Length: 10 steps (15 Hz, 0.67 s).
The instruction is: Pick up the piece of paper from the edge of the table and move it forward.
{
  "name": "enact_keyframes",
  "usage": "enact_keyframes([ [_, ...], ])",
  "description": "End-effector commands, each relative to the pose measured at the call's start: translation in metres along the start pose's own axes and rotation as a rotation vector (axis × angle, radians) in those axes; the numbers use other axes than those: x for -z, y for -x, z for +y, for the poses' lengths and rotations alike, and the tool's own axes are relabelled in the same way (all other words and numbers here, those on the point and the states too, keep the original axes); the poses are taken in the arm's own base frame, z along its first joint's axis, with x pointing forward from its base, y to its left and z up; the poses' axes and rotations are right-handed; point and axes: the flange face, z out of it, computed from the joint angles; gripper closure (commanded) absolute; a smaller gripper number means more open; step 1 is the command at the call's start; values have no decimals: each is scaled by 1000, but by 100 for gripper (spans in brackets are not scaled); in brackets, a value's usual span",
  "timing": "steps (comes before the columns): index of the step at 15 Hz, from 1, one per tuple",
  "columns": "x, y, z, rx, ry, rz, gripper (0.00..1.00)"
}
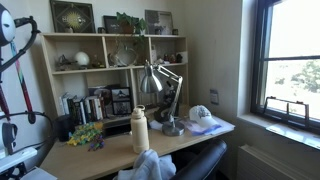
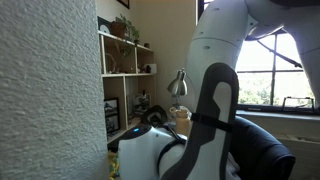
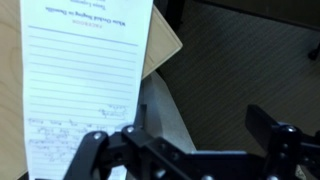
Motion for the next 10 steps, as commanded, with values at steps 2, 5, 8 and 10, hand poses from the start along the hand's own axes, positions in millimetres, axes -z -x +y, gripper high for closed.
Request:
enact_keyframes([
  [2,22,7,-19,-37,146,13,0],
  [5,25,7,-16,-57,214,-28,0],
  [8,13,7,-9,-55,241,-60,0],
  [10,5,8,-3,-56,254,-76,0],
])
